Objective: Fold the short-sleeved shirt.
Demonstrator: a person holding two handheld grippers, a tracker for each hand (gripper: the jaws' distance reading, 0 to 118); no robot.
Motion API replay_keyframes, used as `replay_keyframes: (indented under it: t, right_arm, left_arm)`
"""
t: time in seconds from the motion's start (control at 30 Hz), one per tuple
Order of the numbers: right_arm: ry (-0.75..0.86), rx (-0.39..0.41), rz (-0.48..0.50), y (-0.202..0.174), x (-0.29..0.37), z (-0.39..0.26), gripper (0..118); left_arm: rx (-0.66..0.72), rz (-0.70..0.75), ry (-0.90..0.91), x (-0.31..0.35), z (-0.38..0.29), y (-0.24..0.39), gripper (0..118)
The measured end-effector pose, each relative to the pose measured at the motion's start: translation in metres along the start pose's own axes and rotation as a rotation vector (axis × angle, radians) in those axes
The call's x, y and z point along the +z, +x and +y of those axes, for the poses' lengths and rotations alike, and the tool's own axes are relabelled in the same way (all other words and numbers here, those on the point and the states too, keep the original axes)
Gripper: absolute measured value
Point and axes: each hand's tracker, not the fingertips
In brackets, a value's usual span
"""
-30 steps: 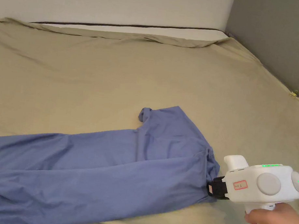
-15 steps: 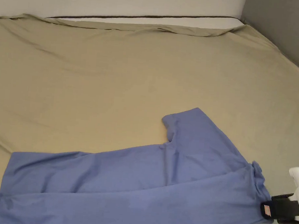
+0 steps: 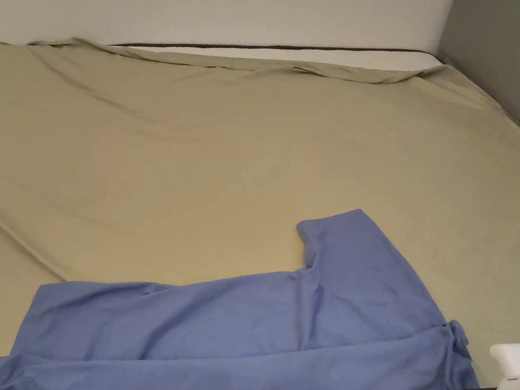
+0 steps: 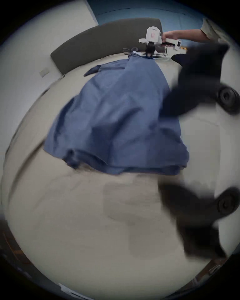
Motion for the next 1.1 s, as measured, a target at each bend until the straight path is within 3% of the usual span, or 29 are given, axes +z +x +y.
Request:
replay_keyframes:
  t: [0.03,0.1,0.17,0.23,0.27,0.3,0.33,0.37,0.43,0.5,0.57,0.63,0.73,0.77,0.8,0.83,0.9,1.03,1.1]
  right_arm:
    - [0.09,0.01,0.04,0.002,0.021,0.003,118]
    - [0.286,0.007,0.09,0.004,0.067,0.004,118]
    - [0.469,-0.064,0.05,-0.004,0.102,0.004,118]
    - [0.592,-0.126,0.09,-0.014,0.121,-0.002,117]
    - [0.606,-0.121,0.138,-0.024,0.123,-0.003,110]
    - [0.628,-0.102,0.176,-0.034,0.125,-0.006,86]
    - [0.642,-0.085,0.16,-0.045,0.124,-0.009,37]
    - [0.647,-0.051,0.115,-0.057,0.121,-0.011,3]
    - [0.629,0.018,0.076,-0.094,0.109,-0.012,3]
    - [0.567,0.094,0.164,-0.107,0.098,-0.013,3]
    - [0.548,0.095,0.185,-0.115,0.089,-0.012,3]
    - [0.532,0.103,0.199,-0.118,0.081,-0.012,3]
    - [0.507,0.1,0.205,-0.126,0.079,-0.009,3]
    - [0.499,0.101,0.203,-0.127,0.076,-0.009,3]
    - [0.49,0.104,0.198,-0.129,0.078,-0.008,3]
    - [0.482,0.104,0.191,-0.13,0.076,-0.007,3]
    - [0.467,0.099,0.184,-0.13,0.07,-0.007,3]
    - [0.438,0.07,0.191,-0.126,0.065,-0.004,3]
    - [0.425,0.055,0.191,-0.108,0.06,-0.003,3]
  left_arm:
    - [-0.041,0.045,0.047,0.013,0.001,0.008,118]
    - [-0.051,-0.023,0.188,0.054,0.007,0.016,118]
    - [-0.011,-0.097,0.314,0.079,0.01,0.027,118]
    - [-0.022,-0.139,0.361,0.076,0.0,0.05,118]
    - [-0.026,-0.133,0.332,0.074,-0.003,0.056,113]
    - [-0.036,-0.133,0.35,0.07,-0.007,0.063,90]
    - [-0.059,-0.118,0.398,0.069,-0.005,0.072,39]
    - [-0.063,-0.092,0.417,0.063,-0.005,0.077,0]
    - [-0.037,-0.034,0.384,0.043,0.003,0.083,0]
    - [-0.08,-0.013,0.313,0.014,0.028,0.046,0]
    - [-0.119,0.042,0.289,-0.004,0.055,0.033,0]
    - [-0.158,0.092,0.259,-0.012,0.078,0.067,0]
    - [-0.222,0.288,0.256,-0.04,0.134,0.056,2]
    - [-0.28,0.365,0.267,-0.047,0.151,0.053,44]
    - [-0.267,0.397,0.221,-0.061,0.164,0.052,101]
    - [-0.249,0.382,0.163,-0.071,0.169,0.052,118]
    - [-0.232,0.347,0.164,-0.075,0.188,0.043,118]
    - [-0.352,0.425,0.073,-0.124,0.197,0.054,118]
    - [-0.353,0.426,0.009,-0.14,0.194,0.059,103]
